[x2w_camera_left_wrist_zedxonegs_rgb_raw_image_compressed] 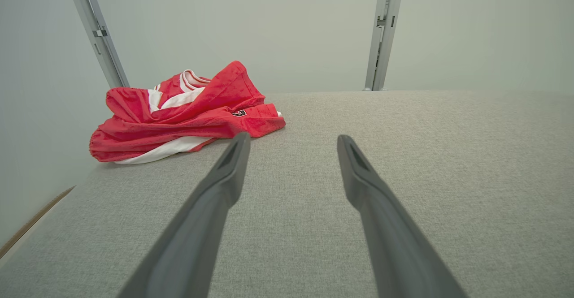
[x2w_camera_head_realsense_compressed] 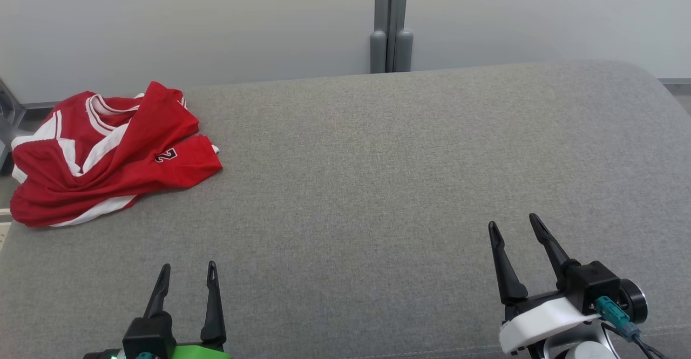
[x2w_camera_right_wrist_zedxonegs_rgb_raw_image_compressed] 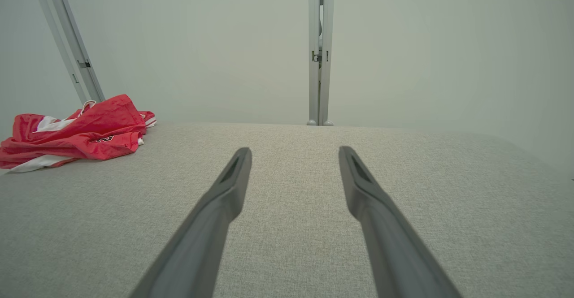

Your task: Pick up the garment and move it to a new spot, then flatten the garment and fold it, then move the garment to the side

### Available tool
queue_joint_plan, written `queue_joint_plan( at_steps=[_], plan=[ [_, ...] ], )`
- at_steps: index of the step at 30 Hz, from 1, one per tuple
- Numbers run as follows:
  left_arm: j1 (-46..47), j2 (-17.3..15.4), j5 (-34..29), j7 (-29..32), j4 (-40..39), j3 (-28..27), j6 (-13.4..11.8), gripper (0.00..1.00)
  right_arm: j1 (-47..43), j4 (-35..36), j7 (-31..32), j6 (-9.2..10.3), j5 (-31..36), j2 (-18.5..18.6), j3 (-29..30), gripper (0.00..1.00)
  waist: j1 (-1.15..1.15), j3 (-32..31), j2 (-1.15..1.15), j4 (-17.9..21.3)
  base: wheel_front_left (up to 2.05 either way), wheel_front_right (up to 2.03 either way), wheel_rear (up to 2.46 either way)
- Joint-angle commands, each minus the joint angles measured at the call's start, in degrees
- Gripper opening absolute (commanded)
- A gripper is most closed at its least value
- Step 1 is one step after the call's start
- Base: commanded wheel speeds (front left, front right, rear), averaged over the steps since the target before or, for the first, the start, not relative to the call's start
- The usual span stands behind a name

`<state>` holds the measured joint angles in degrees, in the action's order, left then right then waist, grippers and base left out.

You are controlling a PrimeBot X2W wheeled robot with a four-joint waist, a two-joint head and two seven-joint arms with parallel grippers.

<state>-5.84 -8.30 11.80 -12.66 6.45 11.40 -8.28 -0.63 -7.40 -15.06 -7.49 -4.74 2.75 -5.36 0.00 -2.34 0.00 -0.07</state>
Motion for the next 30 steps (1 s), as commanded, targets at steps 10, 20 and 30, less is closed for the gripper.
queue_joint_plan(
  at_steps=[10, 20, 30],
  plan=[
    [-0.3, -0.8, 0.4, 0.2, -0.3, 0.4, -0.6, 1.0, 0.4, -0.1, -0.2, 0.0, 0.2, 0.2, 0.1, 1.0, 0.0, 0.1, 0.0, -0.2, 0.0, 0.0, 0.0],
    [1.1, -1.3, 0.2, 0.1, -0.5, 0.5, -1.1, 1.0, -0.2, 0.6, -0.2, 0.0, -0.3, 0.2, 1.1, 1.0, 0.0, 0.5, 0.0, -5.0, 0.0, 0.0, 0.0],
    [1.6, -2.0, 0.8, 0.3, 0.2, 0.8, -0.7, 1.0, -0.6, 1.0, -0.2, 0.0, -0.8, 0.2, 2.0, 1.0, 0.0, 0.7, 0.0, -15.6, 0.0, 0.0, 0.0]
  ],
)
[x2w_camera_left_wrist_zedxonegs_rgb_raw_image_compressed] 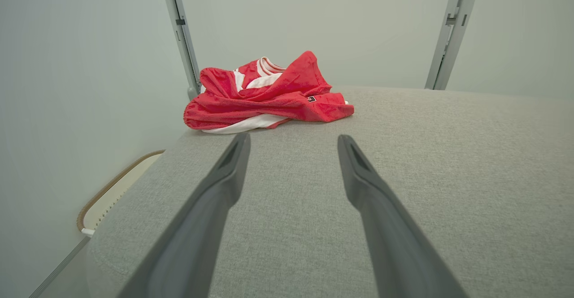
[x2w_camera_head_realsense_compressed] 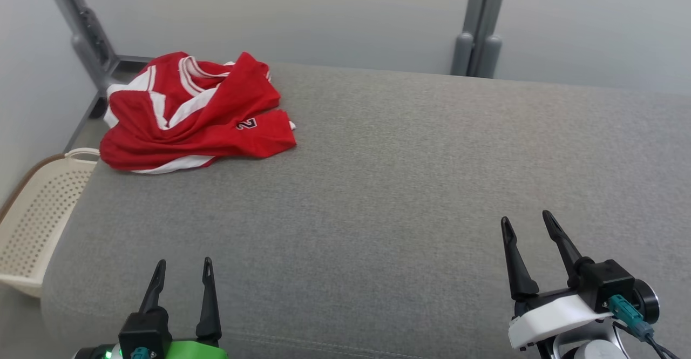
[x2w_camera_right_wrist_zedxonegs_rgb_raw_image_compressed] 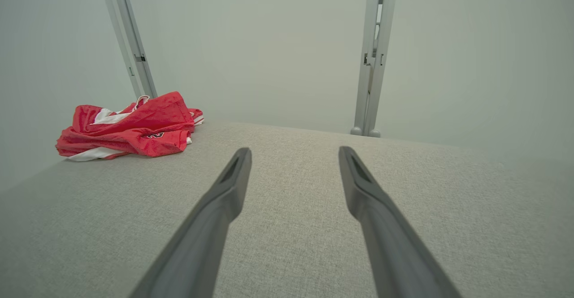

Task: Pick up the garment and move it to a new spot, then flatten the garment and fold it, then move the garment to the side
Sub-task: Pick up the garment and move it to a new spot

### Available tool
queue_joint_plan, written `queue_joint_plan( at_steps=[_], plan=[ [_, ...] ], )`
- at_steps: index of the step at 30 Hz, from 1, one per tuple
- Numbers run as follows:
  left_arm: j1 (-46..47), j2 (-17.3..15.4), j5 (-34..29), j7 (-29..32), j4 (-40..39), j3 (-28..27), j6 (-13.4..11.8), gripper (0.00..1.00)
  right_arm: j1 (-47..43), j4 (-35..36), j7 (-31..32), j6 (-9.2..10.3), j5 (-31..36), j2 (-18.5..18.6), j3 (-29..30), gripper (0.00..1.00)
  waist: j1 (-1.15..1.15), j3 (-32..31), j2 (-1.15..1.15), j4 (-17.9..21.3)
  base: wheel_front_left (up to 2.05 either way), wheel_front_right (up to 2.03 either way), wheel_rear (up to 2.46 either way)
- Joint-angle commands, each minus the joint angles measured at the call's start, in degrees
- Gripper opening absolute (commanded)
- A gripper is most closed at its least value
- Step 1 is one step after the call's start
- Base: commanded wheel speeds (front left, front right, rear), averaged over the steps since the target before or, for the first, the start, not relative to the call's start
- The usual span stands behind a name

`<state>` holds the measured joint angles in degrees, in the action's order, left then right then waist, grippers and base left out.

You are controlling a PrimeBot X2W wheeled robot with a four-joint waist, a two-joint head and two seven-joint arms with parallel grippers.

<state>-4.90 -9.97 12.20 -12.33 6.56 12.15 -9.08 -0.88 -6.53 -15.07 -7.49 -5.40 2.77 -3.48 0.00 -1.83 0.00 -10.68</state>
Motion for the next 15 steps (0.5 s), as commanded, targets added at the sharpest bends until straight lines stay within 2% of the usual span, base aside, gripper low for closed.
queue_joint_plan(
  at_steps=[1, 8, 15],
  plan=[
    [0.6, -0.3, 0.4, 0.0, 0.1, -0.1, 0.0, 1.0, -0.2, 0.1, -0.2, 0.0, -0.2, 0.2, 0.0, 1.0, 0.0, 0.2, 0.0, -5.9, 0.0, 0.0, 0.0],
    [0.1, -0.9, 1.1, 0.5, -0.8, -0.2, -0.2, 1.0, -0.1, 0.1, -0.2, 0.0, -0.5, 0.2, 0.0, 1.0, 0.0, 0.4, 0.0, -11.5, 0.0, 0.0, 0.0],
    [0.6, -1.7, 1.9, 1.6, -1.1, -0.7, -0.1, 1.0, 0.1, 0.0, -0.2, 0.0, -0.2, 0.2, -0.2, 1.0, 0.0, 0.7, 0.0, -12.2, 0.0, 0.0, 0.0]
  ],
)
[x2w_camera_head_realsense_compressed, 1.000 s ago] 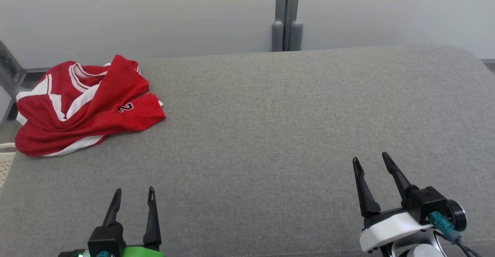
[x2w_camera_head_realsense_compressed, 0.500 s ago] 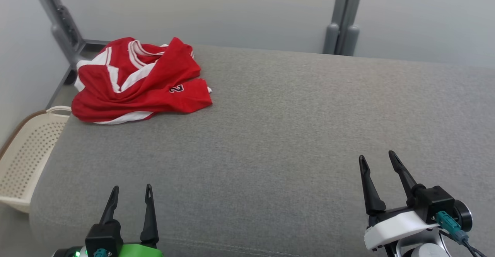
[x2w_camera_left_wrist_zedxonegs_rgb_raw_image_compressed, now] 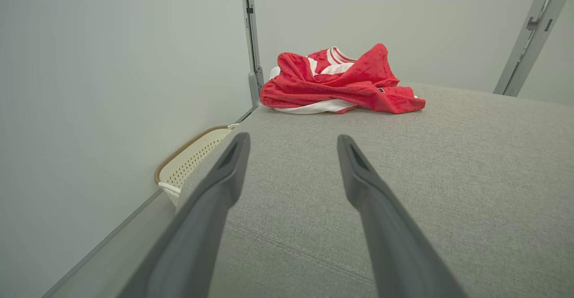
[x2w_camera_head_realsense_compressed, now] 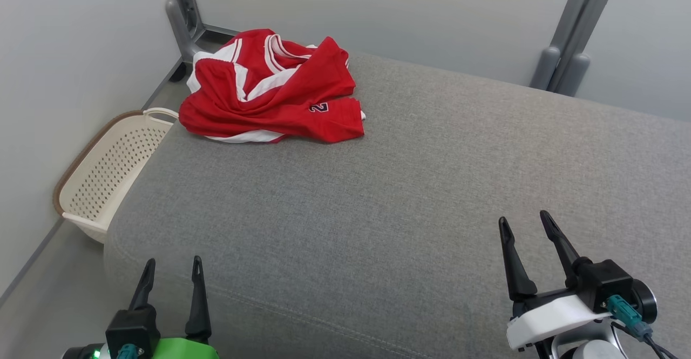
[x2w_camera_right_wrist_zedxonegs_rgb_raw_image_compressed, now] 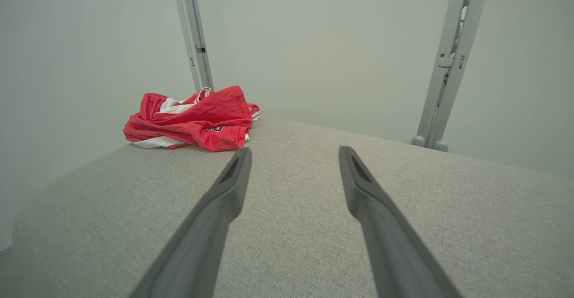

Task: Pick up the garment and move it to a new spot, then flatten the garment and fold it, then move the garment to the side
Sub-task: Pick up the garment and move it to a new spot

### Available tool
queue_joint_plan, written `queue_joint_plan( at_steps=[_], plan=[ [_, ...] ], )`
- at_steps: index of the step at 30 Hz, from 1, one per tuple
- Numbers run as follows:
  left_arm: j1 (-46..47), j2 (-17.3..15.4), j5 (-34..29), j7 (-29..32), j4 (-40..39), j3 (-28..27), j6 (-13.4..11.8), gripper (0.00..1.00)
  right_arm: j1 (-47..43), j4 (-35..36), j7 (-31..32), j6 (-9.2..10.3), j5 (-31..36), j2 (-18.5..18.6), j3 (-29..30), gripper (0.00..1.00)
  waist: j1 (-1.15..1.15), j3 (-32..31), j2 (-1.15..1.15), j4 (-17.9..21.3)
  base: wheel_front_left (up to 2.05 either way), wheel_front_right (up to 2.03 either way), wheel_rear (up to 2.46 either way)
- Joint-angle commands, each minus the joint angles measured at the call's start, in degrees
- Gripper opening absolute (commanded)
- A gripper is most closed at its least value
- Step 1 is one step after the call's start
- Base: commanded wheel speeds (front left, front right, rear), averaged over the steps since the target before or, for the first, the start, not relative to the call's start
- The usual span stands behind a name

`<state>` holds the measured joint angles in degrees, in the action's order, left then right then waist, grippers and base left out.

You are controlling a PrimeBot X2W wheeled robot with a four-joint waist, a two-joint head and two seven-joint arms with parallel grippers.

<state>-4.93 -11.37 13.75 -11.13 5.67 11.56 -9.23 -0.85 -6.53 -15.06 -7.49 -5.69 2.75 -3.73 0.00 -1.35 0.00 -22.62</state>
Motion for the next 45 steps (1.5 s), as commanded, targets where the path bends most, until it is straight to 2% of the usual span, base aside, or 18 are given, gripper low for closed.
queue_joint_plan(
  at_steps=[1, 7, 14, 21, 32, 45],
  plan=[
    [0.6, -0.3, 0.3, 0.4, -0.2, -0.1, 0.1, 1.0, 0.1, 0.0, -0.2, 0.0, 0.0, 0.2, 0.0, 1.0, 0.0, 0.2, 0.0, -0.2, 0.0, 0.0, 0.0],
    [1.7, -1.1, 1.2, 2.1, -0.6, -1.0, -0.3, 1.0, 0.4, -0.1, -0.2, 0.0, 0.1, 0.2, 0.3, 1.0, 0.0, 0.5, 0.0, 1.5, 0.0, 0.0, 0.0],
    [6.4, -3.2, 2.7, 6.9, -1.4, -1.9, 0.8, 1.0, 0.8, 0.2, -0.2, 0.0, 0.5, 0.3, 0.6, 1.0, 0.0, 1.3, 0.0, 4.7, 0.0, 0.0, 0.0],
    [15.9, -7.2, 5.5, 12.0, 0.8, -5.4, 2.8, 1.0, 3.5, 0.7, -0.2, 0.0, 1.8, 0.2, 0.2, 1.0, 0.0, 5.9, 0.0, 9.7, 0.0, 0.0, 0.0],
    [32.5, -10.0, 11.8, 16.3, 13.9, -10.0, 5.6, 1.0, 11.5, 2.0, -0.2, 0.01, 4.6, 0.2, -0.3, 1.0, 0.0, 19.2, 0.0, 17.4, 0.0, 0.0, 0.0],
    [44.9, -11.6, 14.9, 15.1, 27.2, -13.1, 5.1, 1.0, 19.8, 3.4, -0.2, 0.01, 5.1, 0.2, -2.0, 1.0, 0.0, 31.1, 0.0, 21.7, 0.0, 0.0, 0.0]
  ],
)
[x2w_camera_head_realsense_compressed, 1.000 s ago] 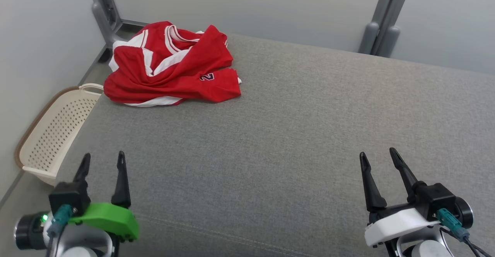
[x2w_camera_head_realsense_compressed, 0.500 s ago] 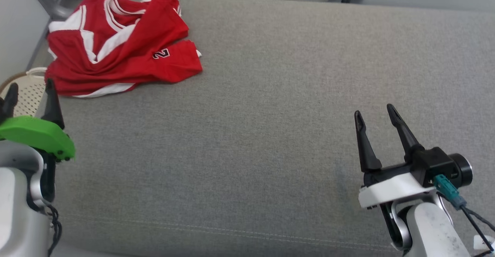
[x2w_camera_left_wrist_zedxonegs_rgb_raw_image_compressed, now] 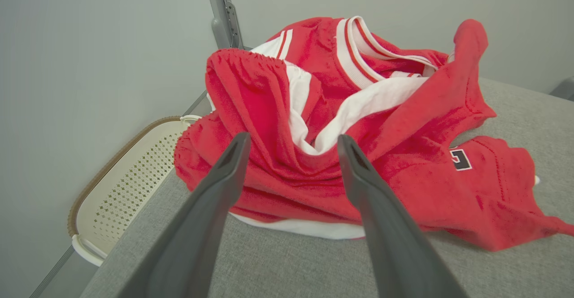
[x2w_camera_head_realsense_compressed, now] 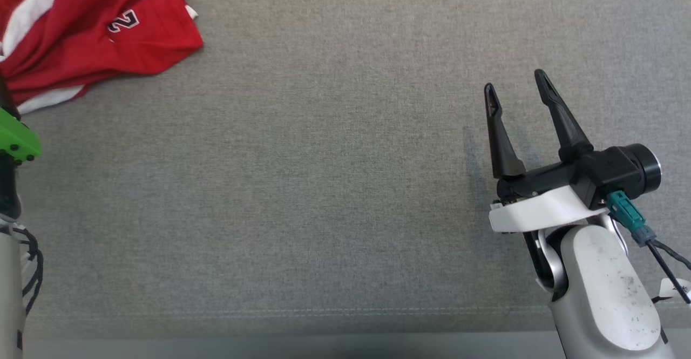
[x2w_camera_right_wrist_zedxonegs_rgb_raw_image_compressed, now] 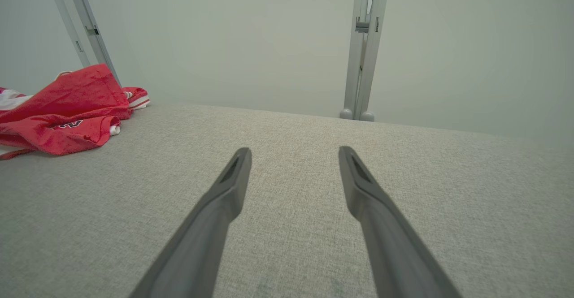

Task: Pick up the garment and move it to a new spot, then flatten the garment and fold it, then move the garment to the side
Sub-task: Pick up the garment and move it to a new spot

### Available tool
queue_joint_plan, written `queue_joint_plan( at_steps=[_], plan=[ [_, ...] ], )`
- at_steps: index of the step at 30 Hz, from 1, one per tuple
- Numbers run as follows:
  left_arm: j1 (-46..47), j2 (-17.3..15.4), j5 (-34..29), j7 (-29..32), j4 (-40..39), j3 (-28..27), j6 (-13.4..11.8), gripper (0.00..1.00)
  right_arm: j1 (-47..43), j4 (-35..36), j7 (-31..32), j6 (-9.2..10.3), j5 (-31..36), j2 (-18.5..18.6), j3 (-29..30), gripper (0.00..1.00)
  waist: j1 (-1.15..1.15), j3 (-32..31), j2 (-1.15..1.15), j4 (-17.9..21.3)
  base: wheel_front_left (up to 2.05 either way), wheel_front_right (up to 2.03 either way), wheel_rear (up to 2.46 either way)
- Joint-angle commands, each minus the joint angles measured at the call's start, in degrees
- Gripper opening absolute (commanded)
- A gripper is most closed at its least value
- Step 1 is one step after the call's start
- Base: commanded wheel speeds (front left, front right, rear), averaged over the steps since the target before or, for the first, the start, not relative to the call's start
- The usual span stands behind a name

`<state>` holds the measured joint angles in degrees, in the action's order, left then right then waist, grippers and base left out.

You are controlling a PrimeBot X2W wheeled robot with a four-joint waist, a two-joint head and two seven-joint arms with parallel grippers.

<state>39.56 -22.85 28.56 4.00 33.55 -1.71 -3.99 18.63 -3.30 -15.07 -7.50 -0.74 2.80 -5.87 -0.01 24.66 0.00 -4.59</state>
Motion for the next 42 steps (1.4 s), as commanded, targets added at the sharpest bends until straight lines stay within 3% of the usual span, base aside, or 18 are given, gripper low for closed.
queue_joint_plan(
  at_steps=[1, 7, 21, 22, 24, 33, 42],
  plan=[
    [1.1, -0.5, 0.1, -0.2, 0.2, -0.1, -0.3, 1.0, 0.8, 0.3, -0.2, 0.02, 0.1, 0.2, 0.0, 1.0, 0.01, 5.8, 0.0, 4.0, 0.0, 0.0, 0.0],
    [3.6, -1.9, 0.7, -1.2, 5.0, -1.5, -1.7, 1.0, 2.6, 0.2, -0.2, 0.02, -0.2, 0.2, -0.3, 1.0, 0.01, 8.8, 0.0, 4.8, 0.0, 0.0, 0.0],
    [5.4, -3.0, 2.7, -2.9, 10.0, -2.9, -1.1, 1.0, 3.8, 0.2, -0.2, 0.02, 0.3, 0.2, -1.3, 1.0, 0.01, 11.7, 0.0, 7.0, 0.0, 0.0, 0.0],
    [5.6, -3.0, 2.8, -3.0, 10.5, -2.9, -0.9, 0.72, 3.9, 0.1, -0.2, 0.02, 0.4, 0.2, -1.2, 1.0, 0.01, 11.8, 0.0, 7.1, 0.0, 0.0, 0.0],
    [5.6, -2.6, 2.9, -4.0, 11.3, -2.6, -0.5, 0.0, 3.9, 0.0, -0.2, 0.02, 0.4, 0.2, -0.9, 1.0, 0.01, 11.4, 0.0, 7.1, 0.0, 0.0, 0.0],
    [3.4, -3.3, 2.0, -8.9, 7.9, -1.4, 2.4, 0.0, 2.6, -0.6, -0.2, 0.02, -1.1, 0.2, 0.0, 1.0, 0.01, 7.0, 0.0, 6.0, 0.0, 0.0, 0.0],
    [-2.9, -4.4, -0.3, -10.2, -4.4, 0.6, 1.9, 0.0, -0.4, -1.9, -0.2, 0.02, -2.7, 0.2, 1.1, 1.0, 0.01, -1.0, 0.0, 5.2, 0.0, 0.0, 0.0]
  ],
)
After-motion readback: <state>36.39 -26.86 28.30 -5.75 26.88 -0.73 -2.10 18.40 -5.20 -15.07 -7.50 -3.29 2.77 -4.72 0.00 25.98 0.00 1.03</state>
